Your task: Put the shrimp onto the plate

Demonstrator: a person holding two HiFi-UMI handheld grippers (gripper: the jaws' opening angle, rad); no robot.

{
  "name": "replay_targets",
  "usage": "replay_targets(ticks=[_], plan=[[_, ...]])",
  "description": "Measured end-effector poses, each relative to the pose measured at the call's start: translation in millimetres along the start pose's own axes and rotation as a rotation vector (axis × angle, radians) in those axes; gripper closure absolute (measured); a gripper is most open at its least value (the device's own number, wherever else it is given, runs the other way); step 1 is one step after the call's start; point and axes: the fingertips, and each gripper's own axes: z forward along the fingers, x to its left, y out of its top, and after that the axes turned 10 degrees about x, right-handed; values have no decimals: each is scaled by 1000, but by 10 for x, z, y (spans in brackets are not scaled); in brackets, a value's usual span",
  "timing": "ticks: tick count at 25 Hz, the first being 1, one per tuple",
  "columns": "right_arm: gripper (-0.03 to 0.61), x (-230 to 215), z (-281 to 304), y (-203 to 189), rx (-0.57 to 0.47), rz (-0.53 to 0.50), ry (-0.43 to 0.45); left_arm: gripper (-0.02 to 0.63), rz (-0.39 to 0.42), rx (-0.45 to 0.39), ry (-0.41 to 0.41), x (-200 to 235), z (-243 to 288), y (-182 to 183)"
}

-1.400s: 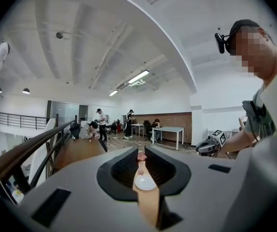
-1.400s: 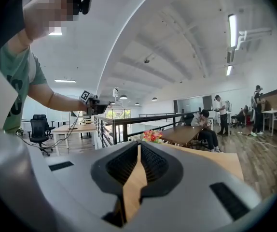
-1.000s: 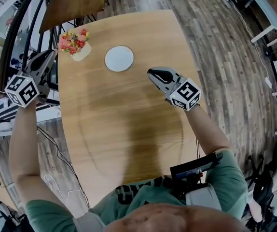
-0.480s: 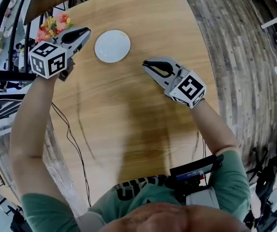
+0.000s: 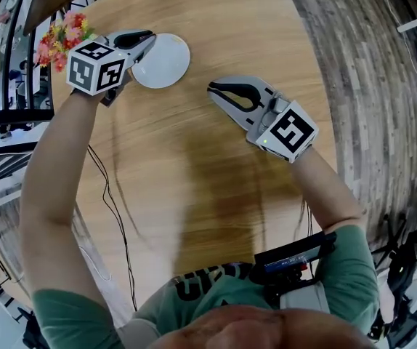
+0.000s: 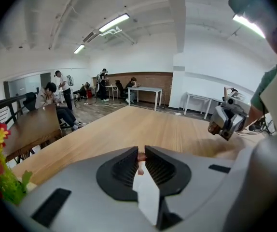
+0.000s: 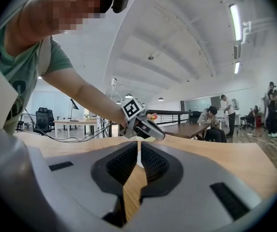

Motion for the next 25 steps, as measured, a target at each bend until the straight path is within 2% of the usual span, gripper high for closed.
replay_targets(ticks=[11,16,19,21,25], plan=[[571,28,-2,1,-13,-1,19,566,10,58,22,28,300,-49],[571,15,-63,-42,-19,10,17,559,-8,127,48,57,436,-173],[571,46,-66,-55,-22,16,18,430,-17,125,49,50,458,-187],[571,49,-71,-55,-24,21,17,408,-17,113,51,45,453,-153],[571,56,-79,-39,-25,18,22,407,-18,91,57,49,424,-77]])
